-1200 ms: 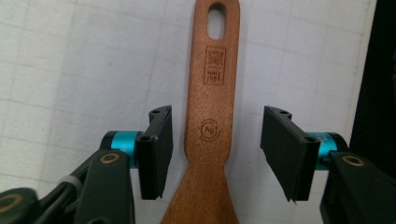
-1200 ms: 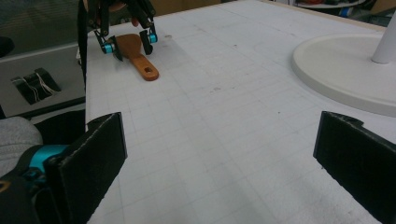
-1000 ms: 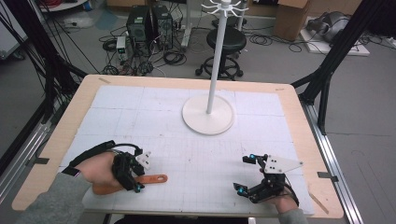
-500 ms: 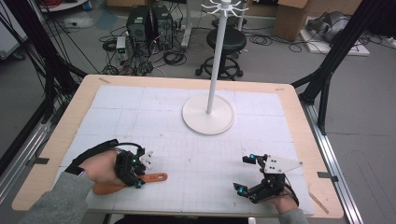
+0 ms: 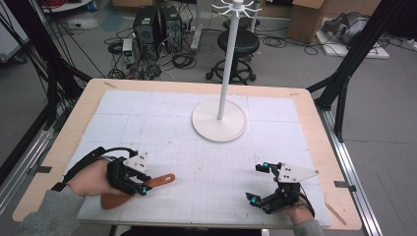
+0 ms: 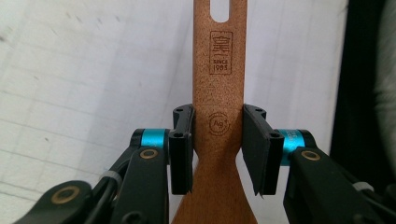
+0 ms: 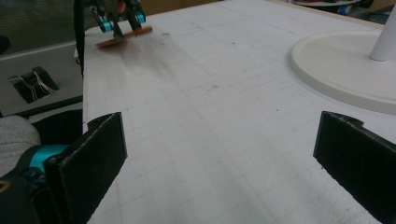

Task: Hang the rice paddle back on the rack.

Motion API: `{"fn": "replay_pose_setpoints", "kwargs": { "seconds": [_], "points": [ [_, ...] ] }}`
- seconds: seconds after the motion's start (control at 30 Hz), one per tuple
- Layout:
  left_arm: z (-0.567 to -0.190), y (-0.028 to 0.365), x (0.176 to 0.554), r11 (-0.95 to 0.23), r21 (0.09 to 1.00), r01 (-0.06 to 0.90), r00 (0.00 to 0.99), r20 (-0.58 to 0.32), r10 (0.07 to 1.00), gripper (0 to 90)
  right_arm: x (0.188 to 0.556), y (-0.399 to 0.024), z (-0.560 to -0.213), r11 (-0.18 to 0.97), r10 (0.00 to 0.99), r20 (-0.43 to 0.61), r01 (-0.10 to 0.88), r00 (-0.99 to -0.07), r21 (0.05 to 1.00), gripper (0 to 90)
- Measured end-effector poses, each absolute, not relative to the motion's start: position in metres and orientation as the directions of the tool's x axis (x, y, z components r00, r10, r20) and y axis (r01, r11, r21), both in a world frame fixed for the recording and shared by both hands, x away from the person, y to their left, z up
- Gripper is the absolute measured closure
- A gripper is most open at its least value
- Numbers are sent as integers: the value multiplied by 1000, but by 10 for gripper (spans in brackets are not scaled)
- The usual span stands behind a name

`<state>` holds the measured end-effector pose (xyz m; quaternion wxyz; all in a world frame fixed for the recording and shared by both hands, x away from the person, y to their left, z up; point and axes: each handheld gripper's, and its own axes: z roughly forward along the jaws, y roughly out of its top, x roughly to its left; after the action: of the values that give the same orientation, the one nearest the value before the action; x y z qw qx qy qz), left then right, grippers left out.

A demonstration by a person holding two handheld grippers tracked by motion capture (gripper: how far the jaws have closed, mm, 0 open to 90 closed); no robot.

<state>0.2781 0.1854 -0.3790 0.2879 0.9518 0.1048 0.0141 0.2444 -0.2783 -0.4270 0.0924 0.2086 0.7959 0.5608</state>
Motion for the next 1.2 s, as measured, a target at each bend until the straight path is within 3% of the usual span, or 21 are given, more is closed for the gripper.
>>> {"fn": "replay_pose_setpoints", "kwargs": {
  "seconds": [0.4,0.87,1.2],
  "points": [
    [-352,204,269,-681,710,180,968,-4,252,656,244,-278,-427,285,439,89,232,-894,930,12],
    [-338,208,275,-504,833,230,946,-69,317,656,243,-280,-425,271,438,95,232,-894,934,12],
    [-332,205,286,-370,905,210,945,-90,315,656,242,-285,-424,241,439,96,220,-893,945,12]
  ]
}}
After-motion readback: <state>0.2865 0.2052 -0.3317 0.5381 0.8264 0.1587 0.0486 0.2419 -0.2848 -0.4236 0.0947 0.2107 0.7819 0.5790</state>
